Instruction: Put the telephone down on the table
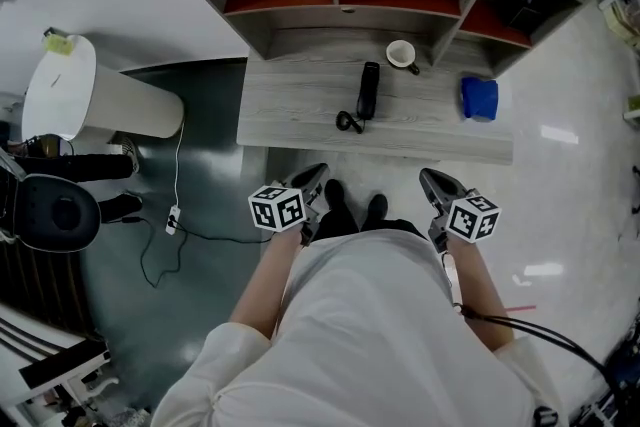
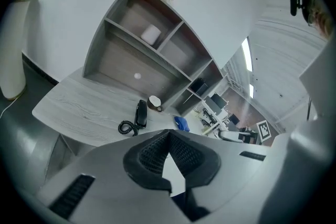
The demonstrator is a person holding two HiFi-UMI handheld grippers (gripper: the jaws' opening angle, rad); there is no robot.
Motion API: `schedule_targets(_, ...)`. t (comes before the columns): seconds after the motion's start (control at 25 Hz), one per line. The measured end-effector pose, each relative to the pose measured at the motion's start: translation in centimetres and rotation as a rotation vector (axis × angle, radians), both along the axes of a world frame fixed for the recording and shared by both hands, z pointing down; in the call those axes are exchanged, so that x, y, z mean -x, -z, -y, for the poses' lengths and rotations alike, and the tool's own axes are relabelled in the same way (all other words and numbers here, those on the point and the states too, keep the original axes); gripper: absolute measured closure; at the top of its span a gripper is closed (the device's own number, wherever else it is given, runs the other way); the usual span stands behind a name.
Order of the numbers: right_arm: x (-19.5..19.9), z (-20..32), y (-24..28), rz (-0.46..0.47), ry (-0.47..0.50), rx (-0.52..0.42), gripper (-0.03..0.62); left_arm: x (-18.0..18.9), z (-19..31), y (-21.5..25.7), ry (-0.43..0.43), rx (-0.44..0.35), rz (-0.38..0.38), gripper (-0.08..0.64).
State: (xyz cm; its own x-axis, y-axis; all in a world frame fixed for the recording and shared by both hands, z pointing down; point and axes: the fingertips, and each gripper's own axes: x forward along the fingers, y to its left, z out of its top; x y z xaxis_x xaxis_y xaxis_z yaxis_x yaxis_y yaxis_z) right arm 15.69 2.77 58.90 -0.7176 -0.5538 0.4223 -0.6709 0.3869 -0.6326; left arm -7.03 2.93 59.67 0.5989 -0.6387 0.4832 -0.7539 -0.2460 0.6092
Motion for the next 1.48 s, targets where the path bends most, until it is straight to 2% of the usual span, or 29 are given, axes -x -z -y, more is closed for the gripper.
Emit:
schedule_targets(0.2, 1.1, -0.1, -0.1, -0.022, -0.004, -0.014, 0.575, 1.0, -0.8, -0.1, -0.041, -0.008, 0.03, 0.551)
schedule_targets(0.48, 4.1, -0.6, 1.0, 0.011, -0.01, -0.043, 0.575, 2.6, -1.1, 0.6, -0.07, -0.006, 0.007, 0.551)
schedule_targets(0.8, 5.1, 0.8, 2.0, 0.018, -0.038, -0.051, 0.575, 3.6, -0.3, 0.9, -0.084, -0.013, -0.003, 0.551)
schedule_targets(1.12, 4.5, 1.8, 2.8, 0.054, -0.117, -0.044, 0.575, 4.9, 0.5, 1.4, -0.071, -0.019, -0.005, 0.551)
schedule_targets(1.48, 4.7, 2.5, 3.1, 0.057, -0.122, -0.055, 0.575, 5.9, 1.1, 1.4, -0.029, -0.016, -0.025, 0.551)
